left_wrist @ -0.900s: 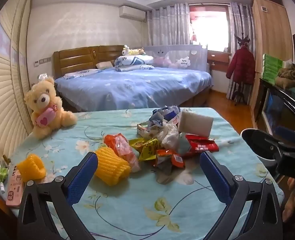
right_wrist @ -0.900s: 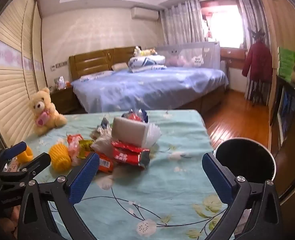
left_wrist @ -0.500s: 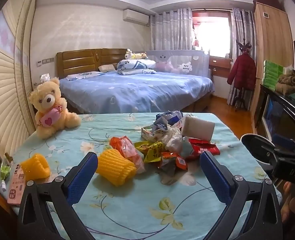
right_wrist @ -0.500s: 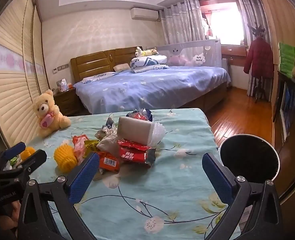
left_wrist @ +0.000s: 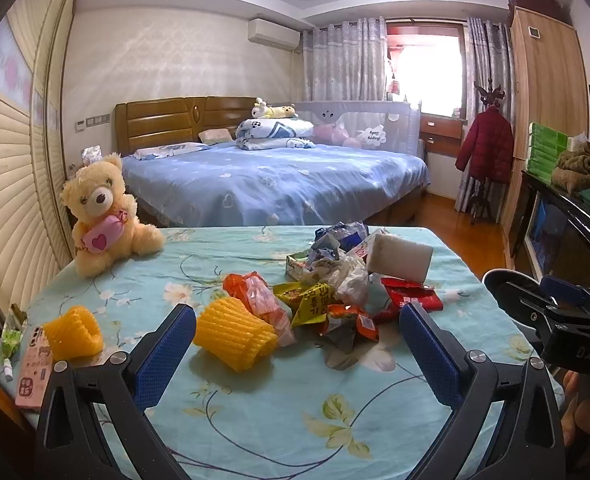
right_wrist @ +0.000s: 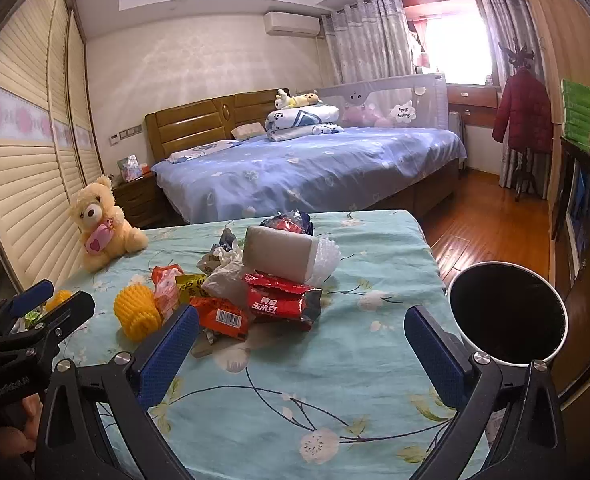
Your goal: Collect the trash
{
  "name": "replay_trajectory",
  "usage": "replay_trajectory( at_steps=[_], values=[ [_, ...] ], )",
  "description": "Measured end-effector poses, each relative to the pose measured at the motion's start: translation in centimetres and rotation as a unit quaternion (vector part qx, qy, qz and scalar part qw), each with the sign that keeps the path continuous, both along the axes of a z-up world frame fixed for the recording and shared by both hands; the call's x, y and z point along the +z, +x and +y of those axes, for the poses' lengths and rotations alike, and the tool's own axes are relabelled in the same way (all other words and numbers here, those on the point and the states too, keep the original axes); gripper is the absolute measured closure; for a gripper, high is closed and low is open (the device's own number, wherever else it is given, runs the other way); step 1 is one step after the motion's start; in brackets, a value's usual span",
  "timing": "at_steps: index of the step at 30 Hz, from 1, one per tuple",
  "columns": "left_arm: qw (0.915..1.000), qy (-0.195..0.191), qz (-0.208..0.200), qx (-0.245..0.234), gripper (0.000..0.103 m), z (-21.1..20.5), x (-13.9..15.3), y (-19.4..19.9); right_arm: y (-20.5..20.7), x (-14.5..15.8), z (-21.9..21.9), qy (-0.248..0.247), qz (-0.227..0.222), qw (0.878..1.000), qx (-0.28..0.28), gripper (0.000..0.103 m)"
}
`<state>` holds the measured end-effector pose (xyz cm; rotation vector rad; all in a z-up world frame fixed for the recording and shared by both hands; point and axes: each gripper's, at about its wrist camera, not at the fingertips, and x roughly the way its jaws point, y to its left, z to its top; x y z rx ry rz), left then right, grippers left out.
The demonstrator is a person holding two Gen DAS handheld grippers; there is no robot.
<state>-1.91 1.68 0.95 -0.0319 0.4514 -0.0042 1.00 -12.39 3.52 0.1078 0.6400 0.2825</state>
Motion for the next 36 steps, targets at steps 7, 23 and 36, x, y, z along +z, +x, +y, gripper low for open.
replay_trajectory(
  at_steps=[7,23,36],
  values=[
    [1.0,-0.005,0.0,0.0,0.001,0.31,0.09,-0.04,-0.04,-0.3,0.07,0.001,0.005,1.0,0.001,0.0],
    [1.0,-0.005,0.0,0.002,0.001,0.25,-0.09,-0.1,-0.26,-0.06,0.51,0.001,0.003,1.0,0.007,0.0],
    [1.0,-0.006,0.001,0.003,0.001,0.43,-0.21,-0.11,-0.33,0.21,0.74,0.001,0.002,1.0,0.009,0.0]
  ],
)
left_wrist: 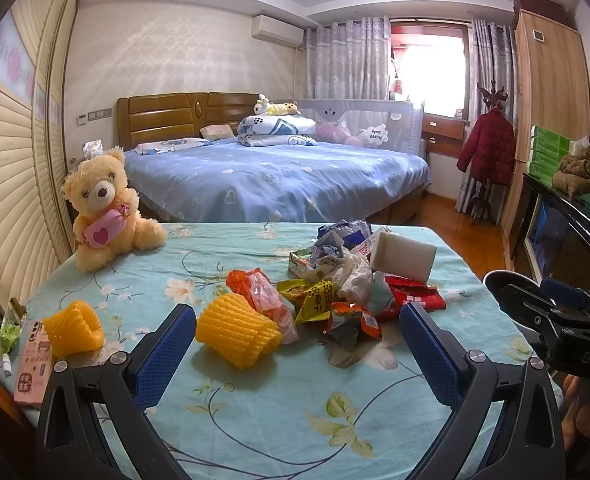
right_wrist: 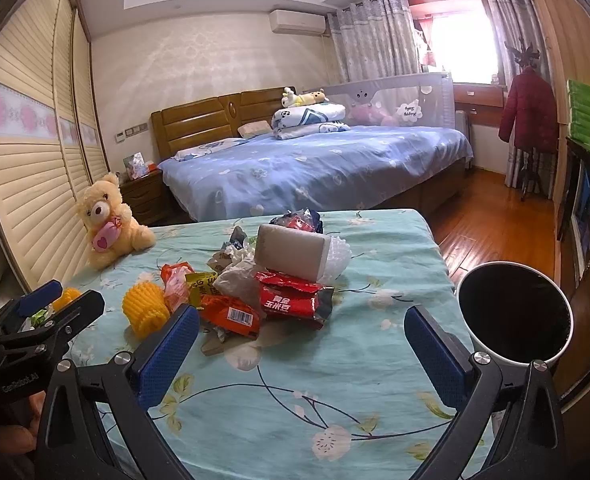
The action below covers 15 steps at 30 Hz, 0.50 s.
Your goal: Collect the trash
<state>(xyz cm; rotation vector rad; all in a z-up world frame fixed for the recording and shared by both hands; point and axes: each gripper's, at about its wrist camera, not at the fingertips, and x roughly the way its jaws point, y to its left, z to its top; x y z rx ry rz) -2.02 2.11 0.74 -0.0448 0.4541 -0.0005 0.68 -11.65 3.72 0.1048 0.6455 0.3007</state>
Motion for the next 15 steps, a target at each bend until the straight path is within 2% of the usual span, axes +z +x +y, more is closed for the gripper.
replay_trajectory(
  at_steps=[15],
  values=[
    [1.0,0.0,0.003,0.002,0.001,0.23,-0.07,0.01,0.05,0.12,0.34,0.003,0.004,1.0,0.005,0.0]
  ],
)
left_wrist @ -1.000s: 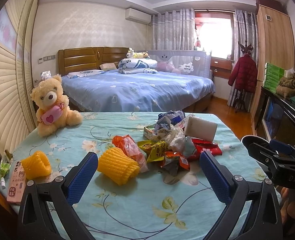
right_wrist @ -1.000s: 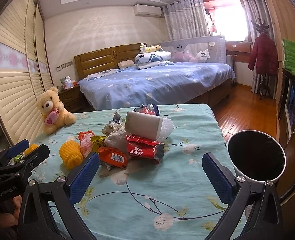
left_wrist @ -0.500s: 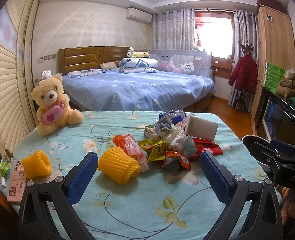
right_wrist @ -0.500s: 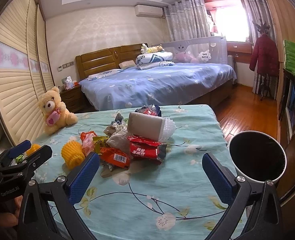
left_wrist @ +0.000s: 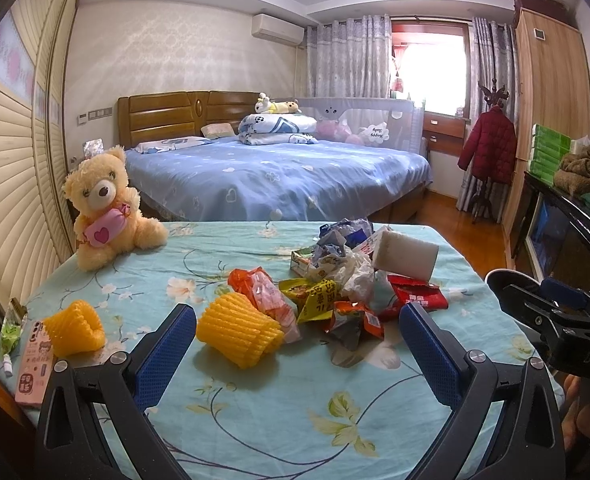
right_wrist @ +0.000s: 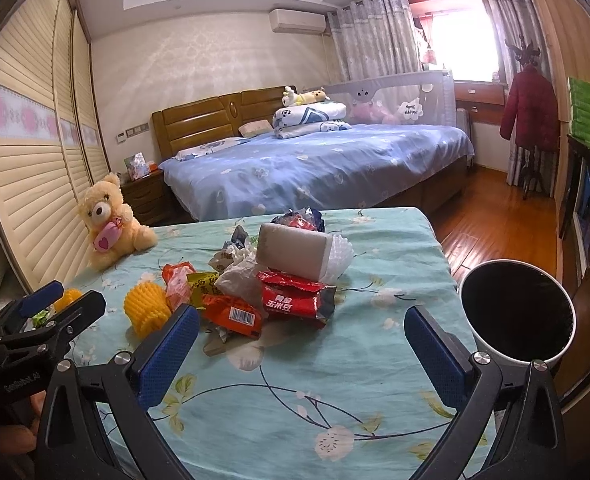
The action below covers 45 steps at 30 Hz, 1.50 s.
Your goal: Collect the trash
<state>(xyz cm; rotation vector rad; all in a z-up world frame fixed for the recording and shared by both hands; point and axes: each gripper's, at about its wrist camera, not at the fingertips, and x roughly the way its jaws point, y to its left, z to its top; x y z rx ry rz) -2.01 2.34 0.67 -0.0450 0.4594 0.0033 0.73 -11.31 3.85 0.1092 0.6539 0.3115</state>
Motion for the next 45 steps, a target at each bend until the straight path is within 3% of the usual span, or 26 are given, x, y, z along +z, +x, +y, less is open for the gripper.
replay_trajectory(
  at_steps=[17,25,33,45],
  values=[
    [0.9993,-0.012,0.024,0.024,0.001,2.3,-1.0,0.7,1.2,-2.2,1.0,0.008,0.038,0.999,0.015,0.0],
    [0.9974,-0.019,0.057,0.042,0.006,3.9,-2.7,2.4,2.0,-4.0,2.6,0.014,0.068,0.997,0.036,0.001],
    [0.9939,-0.03,0.094,0.049,0.01,5.5,-4.6,5.2,3.9,-6.5,5.5,0.019,0.113,0.991,0.071,0.02],
    [0.9898,-0.046,0.132,0.027,0.034,6.6,-7.2,9.4,7.6,-9.6,9.3,0.008,0.163,0.982,0.097,0.038]
  ],
)
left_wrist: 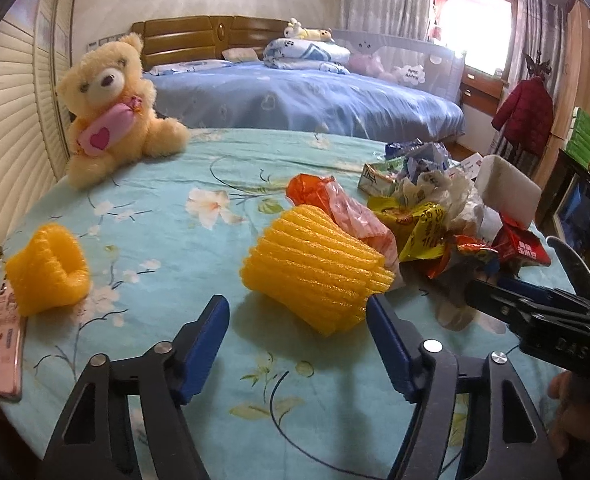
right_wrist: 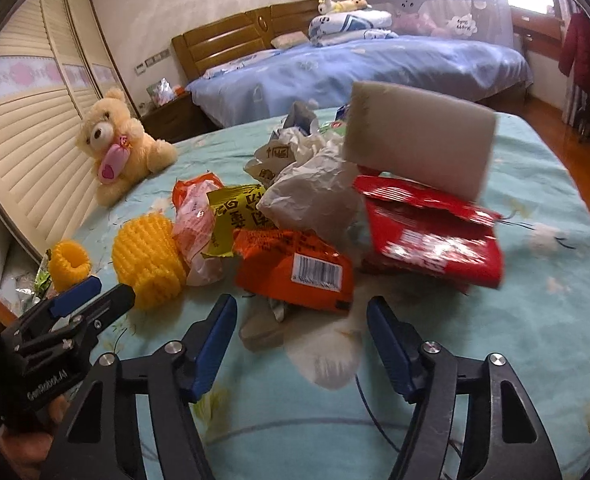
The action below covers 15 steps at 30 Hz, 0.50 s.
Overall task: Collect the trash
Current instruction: 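Grasp the yellow foam net with the left tool while the right grasps the orange bag, then move the foam net over the bin with left tool while right tool brings the bag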
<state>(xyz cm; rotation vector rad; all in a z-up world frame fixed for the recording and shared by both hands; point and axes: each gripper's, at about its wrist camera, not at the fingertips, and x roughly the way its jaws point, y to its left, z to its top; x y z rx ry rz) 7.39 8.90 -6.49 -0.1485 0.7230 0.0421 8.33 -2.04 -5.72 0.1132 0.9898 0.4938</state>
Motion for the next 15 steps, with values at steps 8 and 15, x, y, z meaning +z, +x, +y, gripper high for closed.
replay_trajectory(
  at_steps=[8,15],
  values=[
    [0.9989,-0.031,0.024,-0.025,0.083,0.1,-1.4,1.3,0.9,-0.6,0.4,-0.003,0.012,1.0,-0.004,0.094],
    [0.9988,-0.037,0.012,-0.03,0.101,0.8,-1.0,0.8,0.1,-0.2,0.0,0.001,0.005,1.0,0.001,0.101]
  ],
)
